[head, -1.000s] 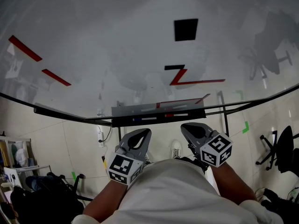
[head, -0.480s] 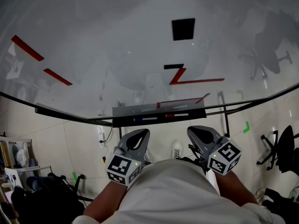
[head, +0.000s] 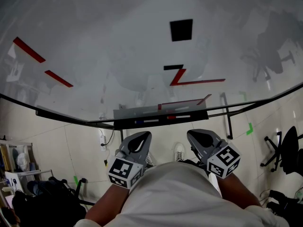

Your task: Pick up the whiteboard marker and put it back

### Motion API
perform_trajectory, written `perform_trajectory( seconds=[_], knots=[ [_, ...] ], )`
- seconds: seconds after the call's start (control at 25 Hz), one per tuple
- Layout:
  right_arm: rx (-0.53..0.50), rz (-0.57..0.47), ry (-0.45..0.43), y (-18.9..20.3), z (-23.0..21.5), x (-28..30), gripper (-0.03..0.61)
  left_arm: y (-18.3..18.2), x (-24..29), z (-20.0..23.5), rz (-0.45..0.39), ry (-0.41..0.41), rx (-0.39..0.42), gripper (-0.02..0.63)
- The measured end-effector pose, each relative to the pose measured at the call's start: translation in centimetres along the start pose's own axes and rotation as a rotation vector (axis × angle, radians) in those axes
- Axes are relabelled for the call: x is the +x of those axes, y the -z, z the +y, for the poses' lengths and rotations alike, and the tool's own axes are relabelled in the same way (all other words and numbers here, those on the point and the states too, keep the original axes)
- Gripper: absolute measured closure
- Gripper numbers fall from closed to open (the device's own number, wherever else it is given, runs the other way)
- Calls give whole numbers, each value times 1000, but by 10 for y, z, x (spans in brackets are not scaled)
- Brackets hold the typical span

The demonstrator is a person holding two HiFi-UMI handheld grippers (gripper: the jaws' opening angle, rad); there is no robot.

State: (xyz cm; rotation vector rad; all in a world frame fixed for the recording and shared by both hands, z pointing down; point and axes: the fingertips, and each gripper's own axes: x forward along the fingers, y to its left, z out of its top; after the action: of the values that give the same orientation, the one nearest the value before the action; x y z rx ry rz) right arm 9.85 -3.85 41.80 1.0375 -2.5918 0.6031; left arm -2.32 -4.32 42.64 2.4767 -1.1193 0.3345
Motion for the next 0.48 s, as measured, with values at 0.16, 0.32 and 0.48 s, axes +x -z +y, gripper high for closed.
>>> perform_trajectory(
  seconds=[0.16,0.32,0.48],
  knots=[
    [-5,0,2,0,-1,-1,577,-1,1,-2,-4,1,0,597],
    [-8,2,1,-1,-1,0,577,-1,1,-2,-4,-3,0,597],
    [-7,4,-6,0,-3,-1,577,-1,3,-3,-7,-6,0,597]
  ],
)
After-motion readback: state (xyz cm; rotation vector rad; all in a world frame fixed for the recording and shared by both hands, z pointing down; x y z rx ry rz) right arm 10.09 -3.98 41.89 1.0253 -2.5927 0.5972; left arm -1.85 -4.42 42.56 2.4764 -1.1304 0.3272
